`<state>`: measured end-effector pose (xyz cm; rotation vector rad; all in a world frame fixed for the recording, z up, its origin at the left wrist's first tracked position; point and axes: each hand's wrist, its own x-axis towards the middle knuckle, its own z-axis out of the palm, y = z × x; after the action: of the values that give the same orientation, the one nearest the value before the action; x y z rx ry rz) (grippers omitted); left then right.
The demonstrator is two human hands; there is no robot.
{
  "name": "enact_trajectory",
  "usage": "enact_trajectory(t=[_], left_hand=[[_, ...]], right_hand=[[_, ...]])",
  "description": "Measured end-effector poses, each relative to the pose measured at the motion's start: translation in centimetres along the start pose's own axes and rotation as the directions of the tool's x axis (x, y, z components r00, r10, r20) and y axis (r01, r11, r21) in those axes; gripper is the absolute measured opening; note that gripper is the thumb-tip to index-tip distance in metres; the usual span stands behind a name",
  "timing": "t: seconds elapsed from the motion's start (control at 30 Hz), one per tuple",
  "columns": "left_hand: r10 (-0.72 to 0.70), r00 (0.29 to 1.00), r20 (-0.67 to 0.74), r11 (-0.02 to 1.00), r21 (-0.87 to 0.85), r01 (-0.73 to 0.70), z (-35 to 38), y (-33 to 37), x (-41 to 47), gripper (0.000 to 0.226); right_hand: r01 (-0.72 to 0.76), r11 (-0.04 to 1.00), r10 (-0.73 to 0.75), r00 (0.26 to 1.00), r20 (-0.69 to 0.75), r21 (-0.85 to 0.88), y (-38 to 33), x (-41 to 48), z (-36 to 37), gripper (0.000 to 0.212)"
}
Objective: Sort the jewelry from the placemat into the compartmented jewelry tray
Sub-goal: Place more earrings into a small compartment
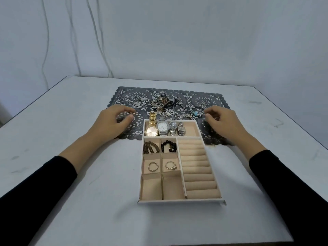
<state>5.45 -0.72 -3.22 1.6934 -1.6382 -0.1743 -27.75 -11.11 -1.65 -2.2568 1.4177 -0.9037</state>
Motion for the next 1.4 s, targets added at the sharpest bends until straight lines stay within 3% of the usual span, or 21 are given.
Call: enact_trajectory(t=[0.13,0.43,0.83,1.17,1.4], left_hand=[[0.088,0.995,0.039,0.981,0.172,-0.094,1.0,-1.0,2.7,0.031],[0.110,0.989,0.099,0.955,0.264,-0.132,2.7,-1.5,7.2,0.036],[0.135,0.982,0.130,0.945,0.282,-0.167,3.7,-2.5,11.0,0.029],[0.126,0.985,0.120,0.975,0.170,-0.145,3.9,-3.3,12.2,0.022],[0.124,0.982,0.142,0.978,0.147,-0.145,3.7,-3.5,12.9,0.015]], right_hand=[[0.037,0.999,-0.037,0.999,0.028,-0.032,-0.5,2.7,1.1,0.026],[0.142,0.984,-0.126,0.981,0.145,-0.109,-1.3,8.3,4.4,0.030],[0.244,0.969,-0.227,0.946,0.230,-0.047,-4.2,14.0,8.3,0.034],[0.362,0.932,-0.336,0.876,0.345,-0.012,-5.3,16.0,10.7,0.031],[0.342,0.939,-0.328,0.877,0.350,0.022,-5.4,16.3,11.1,0.018]])
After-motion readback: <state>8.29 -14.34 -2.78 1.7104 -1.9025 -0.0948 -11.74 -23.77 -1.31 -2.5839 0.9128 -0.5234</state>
